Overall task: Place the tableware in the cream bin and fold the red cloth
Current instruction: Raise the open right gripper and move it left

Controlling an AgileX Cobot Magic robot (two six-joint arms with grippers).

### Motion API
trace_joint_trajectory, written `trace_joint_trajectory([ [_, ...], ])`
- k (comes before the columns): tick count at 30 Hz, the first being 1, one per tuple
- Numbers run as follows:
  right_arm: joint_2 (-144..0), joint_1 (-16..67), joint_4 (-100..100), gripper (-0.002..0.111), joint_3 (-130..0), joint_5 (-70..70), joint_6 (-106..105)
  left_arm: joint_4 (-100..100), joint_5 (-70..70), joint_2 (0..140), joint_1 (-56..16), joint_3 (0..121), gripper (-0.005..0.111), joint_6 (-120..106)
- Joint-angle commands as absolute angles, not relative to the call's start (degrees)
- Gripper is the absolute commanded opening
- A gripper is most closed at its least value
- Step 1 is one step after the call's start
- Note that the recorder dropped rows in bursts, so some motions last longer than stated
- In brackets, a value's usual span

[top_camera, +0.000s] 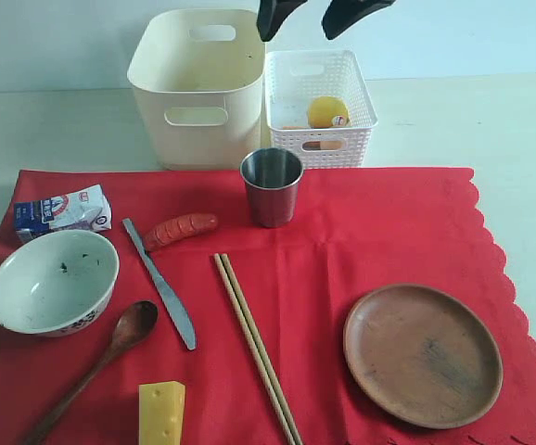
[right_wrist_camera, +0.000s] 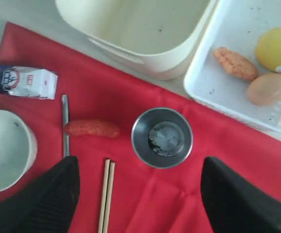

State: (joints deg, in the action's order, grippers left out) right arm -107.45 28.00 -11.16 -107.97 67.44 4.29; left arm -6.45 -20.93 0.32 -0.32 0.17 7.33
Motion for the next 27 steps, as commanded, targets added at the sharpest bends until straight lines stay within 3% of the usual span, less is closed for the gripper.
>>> trace_joint_trajectory([
  [1, -104.5, 31.0, -11.3, 0.068, -108.4, 68.9, 2.9, -6.4, -20.0, 0.0, -0.6, 0.0, 0.000, 7.3],
  [27, -95.2, 45.0, -9.3, 0.068, -108.4, 70.0, 0.9, -6.4, -20.1, 0.0, -0.6, 0.0, 0.000, 7.3],
])
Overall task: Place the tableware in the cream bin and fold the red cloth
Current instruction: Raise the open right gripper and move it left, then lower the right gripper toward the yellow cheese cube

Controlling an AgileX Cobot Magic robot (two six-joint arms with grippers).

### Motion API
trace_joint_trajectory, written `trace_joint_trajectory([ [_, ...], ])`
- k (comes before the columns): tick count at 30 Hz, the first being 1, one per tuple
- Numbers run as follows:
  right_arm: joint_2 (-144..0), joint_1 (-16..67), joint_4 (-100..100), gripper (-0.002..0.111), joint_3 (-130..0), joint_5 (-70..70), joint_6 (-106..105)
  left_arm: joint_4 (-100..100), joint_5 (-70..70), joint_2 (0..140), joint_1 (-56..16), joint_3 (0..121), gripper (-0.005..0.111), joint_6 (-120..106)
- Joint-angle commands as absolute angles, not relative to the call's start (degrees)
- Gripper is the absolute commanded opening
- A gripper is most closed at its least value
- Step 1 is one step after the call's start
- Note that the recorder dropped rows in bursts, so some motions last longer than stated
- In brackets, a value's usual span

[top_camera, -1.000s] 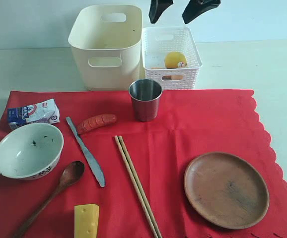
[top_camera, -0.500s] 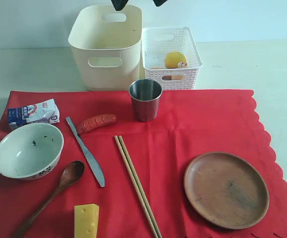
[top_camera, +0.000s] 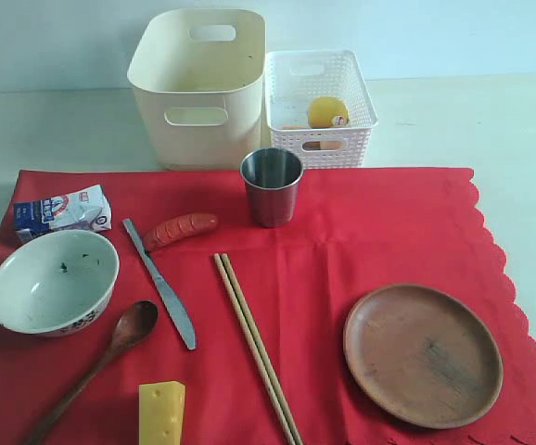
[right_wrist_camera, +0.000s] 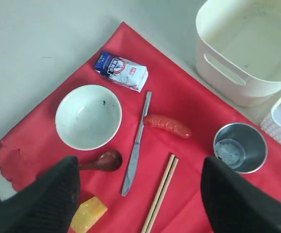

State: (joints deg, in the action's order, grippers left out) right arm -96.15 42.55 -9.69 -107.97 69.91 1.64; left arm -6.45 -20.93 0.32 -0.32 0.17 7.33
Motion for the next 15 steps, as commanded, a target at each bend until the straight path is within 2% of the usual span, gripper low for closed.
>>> trace_joint_trajectory([
  [1, -95.2, 45.7, -9.3, 0.068, -108.4, 70.0, 0.9, -6.4, -20.1, 0.0, -0.6, 0.0, 0.000, 7.3],
  [10, -95.2, 52.7, -9.2, 0.068, -108.2, 70.0, 1.7, -6.4, -20.1, 0.0, -0.6, 0.0, 0.000, 7.3],
  [15, -95.2, 53.3, -9.1, 0.068, -98.4, 70.0, 5.0, -6.4, -20.1, 0.0, -0.6, 0.0, 0.000, 7.3],
])
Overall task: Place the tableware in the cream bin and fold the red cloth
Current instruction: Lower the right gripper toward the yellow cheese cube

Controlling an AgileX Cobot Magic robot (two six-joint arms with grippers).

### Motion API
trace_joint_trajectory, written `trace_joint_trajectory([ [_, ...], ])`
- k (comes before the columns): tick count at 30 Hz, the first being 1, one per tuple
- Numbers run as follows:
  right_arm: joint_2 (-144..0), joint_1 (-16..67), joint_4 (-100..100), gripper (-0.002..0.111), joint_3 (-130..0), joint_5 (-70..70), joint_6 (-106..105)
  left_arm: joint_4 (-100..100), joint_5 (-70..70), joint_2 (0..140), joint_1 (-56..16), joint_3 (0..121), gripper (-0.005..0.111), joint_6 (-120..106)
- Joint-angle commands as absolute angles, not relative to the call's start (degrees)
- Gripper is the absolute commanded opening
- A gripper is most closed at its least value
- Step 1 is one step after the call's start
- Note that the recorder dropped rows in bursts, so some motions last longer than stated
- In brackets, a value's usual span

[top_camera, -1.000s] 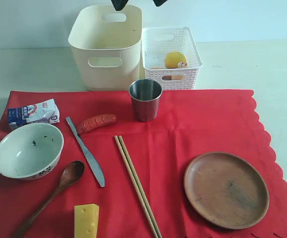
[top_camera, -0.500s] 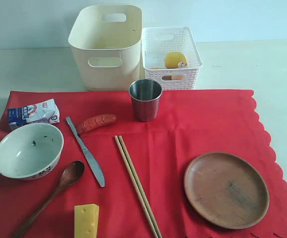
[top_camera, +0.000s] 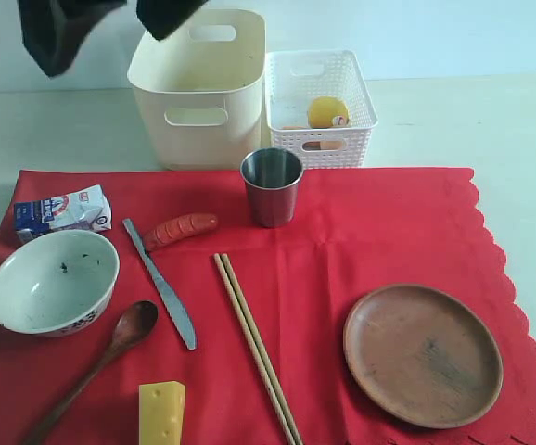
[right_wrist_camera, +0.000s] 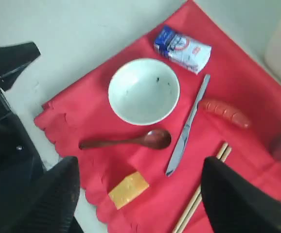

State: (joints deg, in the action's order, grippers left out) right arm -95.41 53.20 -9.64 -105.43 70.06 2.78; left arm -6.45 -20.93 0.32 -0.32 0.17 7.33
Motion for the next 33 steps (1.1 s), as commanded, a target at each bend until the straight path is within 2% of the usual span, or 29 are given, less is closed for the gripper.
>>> trace_joint_trajectory([
  [1, -95.2, 53.3, -9.4, 0.068, -96.5, 70.0, 5.5, -6.4, -20.1, 0.0, -0.6, 0.0, 0.000, 7.3],
  [17, -95.2, 55.3, -19.8, 0.068, -75.1, 58.1, 6.4, -6.4, -20.1, 0.0, -0.6, 0.0, 0.000, 7.3],
  [22, -95.8, 57.9, -20.3, 0.068, -73.3, 55.1, 6.7, -6.4, -20.1, 0.0, -0.6, 0.0, 0.000, 7.3],
  [33, -99.3, 58.0, -22.1, 0.068, -73.3, 47.9, 6.7, -6.4, -20.1, 0.0, -0.6, 0.0, 0.000, 7.3],
])
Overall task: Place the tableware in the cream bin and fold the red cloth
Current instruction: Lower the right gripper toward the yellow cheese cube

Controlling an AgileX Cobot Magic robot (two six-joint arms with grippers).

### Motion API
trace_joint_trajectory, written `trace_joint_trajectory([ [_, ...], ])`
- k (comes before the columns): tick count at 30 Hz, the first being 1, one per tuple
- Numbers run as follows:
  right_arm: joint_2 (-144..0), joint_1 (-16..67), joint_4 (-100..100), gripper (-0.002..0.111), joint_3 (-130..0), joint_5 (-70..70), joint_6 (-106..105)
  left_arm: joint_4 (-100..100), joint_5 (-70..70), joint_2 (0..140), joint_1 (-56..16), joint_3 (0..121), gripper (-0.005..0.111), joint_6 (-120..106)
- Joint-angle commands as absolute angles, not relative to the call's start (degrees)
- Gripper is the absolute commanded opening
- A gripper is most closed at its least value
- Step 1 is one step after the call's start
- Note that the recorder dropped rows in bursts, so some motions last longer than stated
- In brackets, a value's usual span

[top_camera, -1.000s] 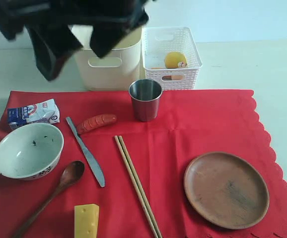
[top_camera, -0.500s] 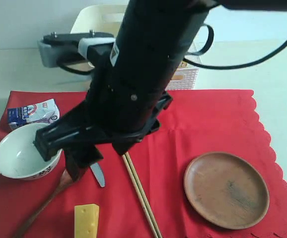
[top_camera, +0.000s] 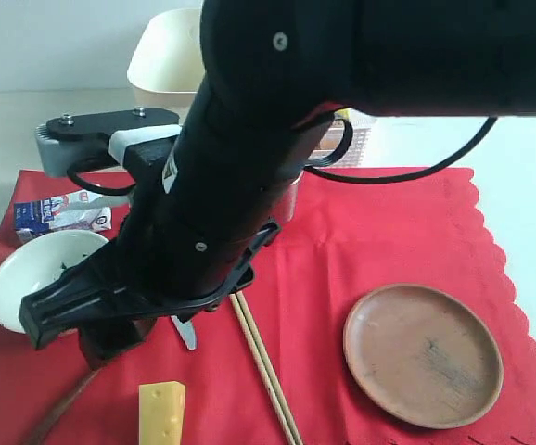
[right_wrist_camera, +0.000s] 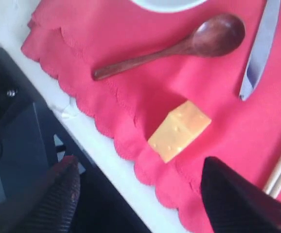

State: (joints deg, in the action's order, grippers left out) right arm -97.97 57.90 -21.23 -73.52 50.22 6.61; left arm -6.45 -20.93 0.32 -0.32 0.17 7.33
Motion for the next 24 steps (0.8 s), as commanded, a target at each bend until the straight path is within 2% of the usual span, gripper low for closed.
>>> trace_joint_trajectory([
  [1, -99.8, 58.0, -22.1, 0.068, -73.3, 47.9, 6.9, -6.4, -20.1, 0.0, -0.6, 0.0, 0.000, 7.3],
  [20, -110.8, 58.0, -17.3, 0.075, -73.3, 48.1, 21.7, -6.4, -20.1, 0.0, -0.6, 0.0, 0.000, 7.3],
  [24, -112.1, 60.2, -17.1, 0.075, -73.7, 47.8, 22.6, -6.4, -20.1, 0.0, -0.6, 0.0, 0.000, 7.3],
])
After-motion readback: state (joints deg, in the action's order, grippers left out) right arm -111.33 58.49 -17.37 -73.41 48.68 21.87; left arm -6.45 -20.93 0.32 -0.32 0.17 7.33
